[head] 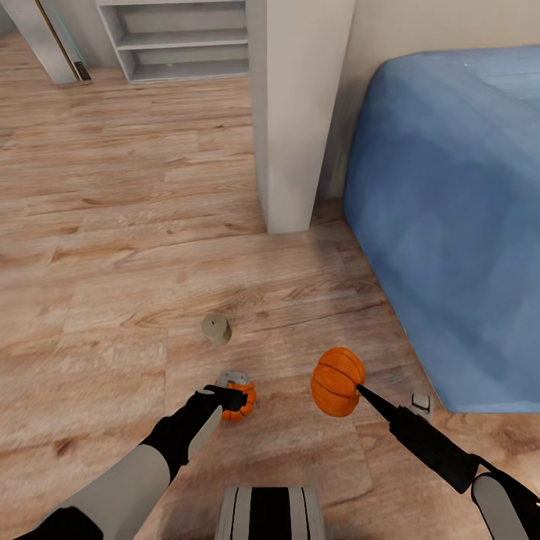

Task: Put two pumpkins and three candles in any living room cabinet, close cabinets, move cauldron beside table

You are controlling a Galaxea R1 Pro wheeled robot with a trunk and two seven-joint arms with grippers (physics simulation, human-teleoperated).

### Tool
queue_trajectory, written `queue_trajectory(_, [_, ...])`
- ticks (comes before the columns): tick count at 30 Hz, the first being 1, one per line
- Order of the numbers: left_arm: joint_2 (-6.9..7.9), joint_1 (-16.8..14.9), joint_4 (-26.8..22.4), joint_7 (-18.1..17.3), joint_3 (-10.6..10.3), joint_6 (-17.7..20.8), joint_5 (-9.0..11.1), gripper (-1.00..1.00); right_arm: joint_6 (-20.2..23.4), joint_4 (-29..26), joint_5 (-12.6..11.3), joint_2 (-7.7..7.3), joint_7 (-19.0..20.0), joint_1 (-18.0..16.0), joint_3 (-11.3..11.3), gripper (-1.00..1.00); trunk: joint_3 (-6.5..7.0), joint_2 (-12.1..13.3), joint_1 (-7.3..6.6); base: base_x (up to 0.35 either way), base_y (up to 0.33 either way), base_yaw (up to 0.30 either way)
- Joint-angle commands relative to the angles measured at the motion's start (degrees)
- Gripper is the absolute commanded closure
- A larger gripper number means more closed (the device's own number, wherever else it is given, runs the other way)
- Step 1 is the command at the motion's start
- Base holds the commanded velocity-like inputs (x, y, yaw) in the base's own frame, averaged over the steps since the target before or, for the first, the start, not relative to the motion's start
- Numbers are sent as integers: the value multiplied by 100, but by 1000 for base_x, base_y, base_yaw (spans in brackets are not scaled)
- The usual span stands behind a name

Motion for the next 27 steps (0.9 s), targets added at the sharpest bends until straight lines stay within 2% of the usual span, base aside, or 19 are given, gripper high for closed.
queue_trajectory(1, [5,3,-7,35,-40,9,166,-100,44,0,-36,0,8,-2,-5,100,-4,-1,1,0,0,0])
queue_trajectory(27, [3,3,-8,33,-40,17,166,-100,42,0,-36,0,8,-4,-11,100,-4,-1,1,0,0,0])
